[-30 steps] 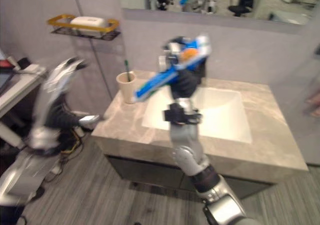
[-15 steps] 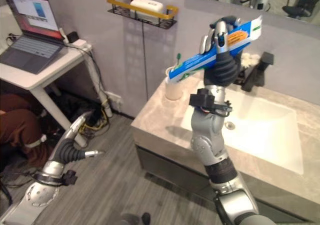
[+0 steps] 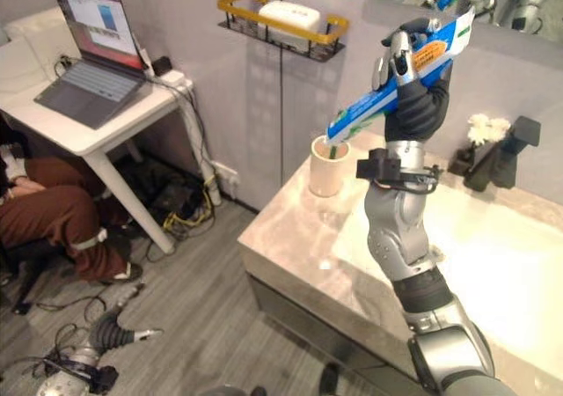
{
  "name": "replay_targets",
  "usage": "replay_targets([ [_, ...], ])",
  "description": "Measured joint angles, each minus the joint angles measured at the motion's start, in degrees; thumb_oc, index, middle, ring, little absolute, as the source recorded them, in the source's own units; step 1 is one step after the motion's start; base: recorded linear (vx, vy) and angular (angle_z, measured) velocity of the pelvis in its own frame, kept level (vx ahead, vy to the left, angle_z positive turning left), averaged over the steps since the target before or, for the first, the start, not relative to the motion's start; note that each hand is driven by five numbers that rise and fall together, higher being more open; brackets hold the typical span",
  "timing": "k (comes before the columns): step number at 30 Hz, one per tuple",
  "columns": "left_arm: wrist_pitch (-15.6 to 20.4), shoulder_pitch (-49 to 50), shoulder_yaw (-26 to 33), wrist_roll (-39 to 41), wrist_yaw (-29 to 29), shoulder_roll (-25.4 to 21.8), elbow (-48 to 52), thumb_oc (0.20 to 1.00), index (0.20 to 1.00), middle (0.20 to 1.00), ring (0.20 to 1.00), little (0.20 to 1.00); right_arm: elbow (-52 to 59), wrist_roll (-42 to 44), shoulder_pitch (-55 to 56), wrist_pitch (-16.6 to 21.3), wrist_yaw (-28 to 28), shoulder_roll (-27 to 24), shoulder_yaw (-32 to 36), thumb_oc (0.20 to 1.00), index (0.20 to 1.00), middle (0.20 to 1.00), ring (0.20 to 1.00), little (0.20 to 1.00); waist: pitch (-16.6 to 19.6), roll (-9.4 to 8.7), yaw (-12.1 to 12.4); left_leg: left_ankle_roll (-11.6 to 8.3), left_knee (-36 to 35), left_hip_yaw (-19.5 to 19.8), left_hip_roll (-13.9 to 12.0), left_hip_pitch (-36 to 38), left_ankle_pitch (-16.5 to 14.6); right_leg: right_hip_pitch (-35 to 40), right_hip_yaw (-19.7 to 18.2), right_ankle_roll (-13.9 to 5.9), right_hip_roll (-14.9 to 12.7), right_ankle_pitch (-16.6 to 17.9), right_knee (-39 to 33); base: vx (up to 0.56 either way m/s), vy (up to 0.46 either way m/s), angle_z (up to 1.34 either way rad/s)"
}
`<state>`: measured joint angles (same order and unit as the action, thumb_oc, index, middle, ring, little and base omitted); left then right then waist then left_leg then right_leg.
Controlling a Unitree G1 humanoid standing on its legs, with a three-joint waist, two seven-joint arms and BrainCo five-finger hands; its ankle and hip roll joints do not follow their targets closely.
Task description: Put brush and paste in cup on sink, flatten towel.
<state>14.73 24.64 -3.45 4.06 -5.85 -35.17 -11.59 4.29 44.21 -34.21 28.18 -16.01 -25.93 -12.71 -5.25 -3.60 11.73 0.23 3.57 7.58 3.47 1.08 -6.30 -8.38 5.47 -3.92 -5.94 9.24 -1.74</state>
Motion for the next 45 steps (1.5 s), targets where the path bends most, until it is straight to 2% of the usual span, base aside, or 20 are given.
replay_targets([
  [5,-1.1,0.1,-0.1,2.4,1.9,0.6,1.7,1.0,1.0,1.0,1.0,1.0,-1.7,-0.3,-0.2,-1.2,-0.1,-1.9,2.5,0.2,0.2,0.2,0.2,0.2,0.0,0.02,-0.1,-1.23,-0.8,1.1,-2.6,0.3,-0.3,1.6,1.6,1.02,2.0,0.2,-2.1,0.06,-0.069,0.07],
  [8,-1.2,-0.3,-0.1,2.3,2.2,1.0,1.9,1.0,1.0,1.0,1.0,1.0,-6.8,-0.4,-2.3,-1.9,-0.2,-1.3,1.9,0.2,0.2,0.2,0.2,0.2,0.0,0.04,0.0,-1.64,-1.6,1.1,-2.8,0.9,-0.1,2.2,1.7,1.32,2.3,0.3,-2.9,0.03,-0.047,0.0],
  [12,-1.3,0.1,0.0,2.3,2.2,1.4,1.9,1.0,1.0,1.0,1.0,1.0,-10.0,-0.4,-3.9,-3.7,-0.3,-1.5,1.3,0.2,0.2,0.2,0.2,0.2,0.1,-0.12,0.3,-1.73,-1.8,1.2,-2.7,0.8,-0.1,2.3,1.8,1.35,2.1,0.3,-3.1,0.04,-0.032,0.03],
  [32,-2.4,0.3,0.0,1.5,0.4,1.8,1.4,1.0,1.0,1.0,1.0,1.0,-20.2,-2.2,-11.2,-4.3,-2.7,-1.7,0.8,0.2,0.2,0.2,0.2,0.2,2.0,-2.85,2.9,-1.92,-2.4,2.6,-2.8,-0.3,0.1,1.3,3.0,1.21,2.0,0.0,-3.2,0.0,-0.012,0.03],
  [45,-2.5,-0.5,0.0,1.5,-0.2,2.0,0.3,1.0,1.0,1.0,1.0,1.0,-23.8,-1.8,-12.3,-4.9,-2.6,-1.7,-0.1,0.2,0.2,0.2,0.2,0.2,1.9,-2.68,3.4,-2.24,-2.3,2.7,-2.8,-1.2,0.3,0.3,3.0,1.26,2.0,0.1,-3.2,0.0,0.0,0.0],
])
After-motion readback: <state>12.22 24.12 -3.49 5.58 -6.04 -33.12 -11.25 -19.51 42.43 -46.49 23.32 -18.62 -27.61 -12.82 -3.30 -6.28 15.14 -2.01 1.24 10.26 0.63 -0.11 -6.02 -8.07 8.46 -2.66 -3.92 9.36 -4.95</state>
